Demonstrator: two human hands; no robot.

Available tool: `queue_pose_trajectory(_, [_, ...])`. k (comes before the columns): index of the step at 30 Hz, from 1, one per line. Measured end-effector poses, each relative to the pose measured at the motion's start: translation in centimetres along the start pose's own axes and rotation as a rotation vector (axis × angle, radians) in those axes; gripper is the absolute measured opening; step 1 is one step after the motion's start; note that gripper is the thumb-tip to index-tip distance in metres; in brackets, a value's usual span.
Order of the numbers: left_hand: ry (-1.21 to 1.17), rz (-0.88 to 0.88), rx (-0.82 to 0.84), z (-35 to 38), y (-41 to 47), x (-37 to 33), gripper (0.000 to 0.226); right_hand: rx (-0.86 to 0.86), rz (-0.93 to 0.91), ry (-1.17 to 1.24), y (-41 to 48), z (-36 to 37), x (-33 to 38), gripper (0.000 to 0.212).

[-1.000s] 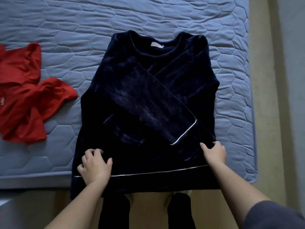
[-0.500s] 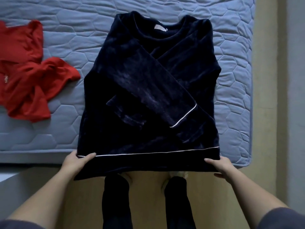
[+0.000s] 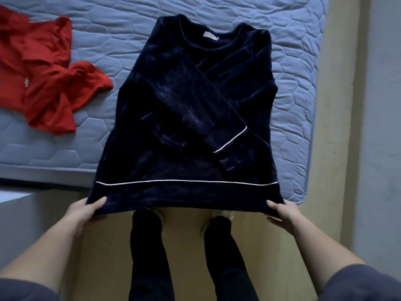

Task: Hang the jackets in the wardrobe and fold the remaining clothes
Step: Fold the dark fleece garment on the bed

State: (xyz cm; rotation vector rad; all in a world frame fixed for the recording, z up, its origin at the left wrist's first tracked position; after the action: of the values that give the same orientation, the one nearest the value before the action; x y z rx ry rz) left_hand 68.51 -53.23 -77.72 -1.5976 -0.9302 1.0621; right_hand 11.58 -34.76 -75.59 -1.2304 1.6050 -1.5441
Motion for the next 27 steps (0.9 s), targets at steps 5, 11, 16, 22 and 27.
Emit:
queue_pose_trajectory(5, [-0.121, -0.085, -0.078, 0.6, -5.0, 3.7, 0.037, -0.007, 0.082, -0.054, -3.6, -2.5, -1.6, 0.02])
queue_pose_trajectory(11, [-0.264, -0.168, -0.054, 3.2, -12.7, 4.3, 0.034, 0.003, 0.11, -0.09, -9.4, -4.4, -0.1, 0.022])
queue_pose_trajectory(16, [-0.556, 0.135, 0.024, 4.3, -14.6, -8.0, 0.016, 0.002, -0.154, 0.159, -11.1, -2.7, 12.0, 0.022])
queue_pose_trajectory(22, [-0.666, 0.472, 0.087, 4.6, -12.4, -27.9, 0.026, 0.047, -0.448, 0.347, -9.9, 0.8, 29.7, 0.011])
queue_pose_trajectory(27, [-0.376, 0.72, 0.135, 8.9, -7.0, -40.9, 0.044, 0.044, -0.7, 0.217, -5.3, 5.3, 38.9, 0.029])
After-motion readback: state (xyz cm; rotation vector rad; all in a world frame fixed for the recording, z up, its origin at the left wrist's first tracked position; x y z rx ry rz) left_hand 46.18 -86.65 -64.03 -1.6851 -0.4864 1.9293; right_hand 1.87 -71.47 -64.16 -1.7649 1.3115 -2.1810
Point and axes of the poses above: each hand's wrist, its own y-axis towards the middle knuckle, its own z-axis out of the palm, x = y × z, the point moved 8 cm from there along y, towards the middle knuckle, and after that the axes turned 15 degrees about x, right-handed, at the moved point
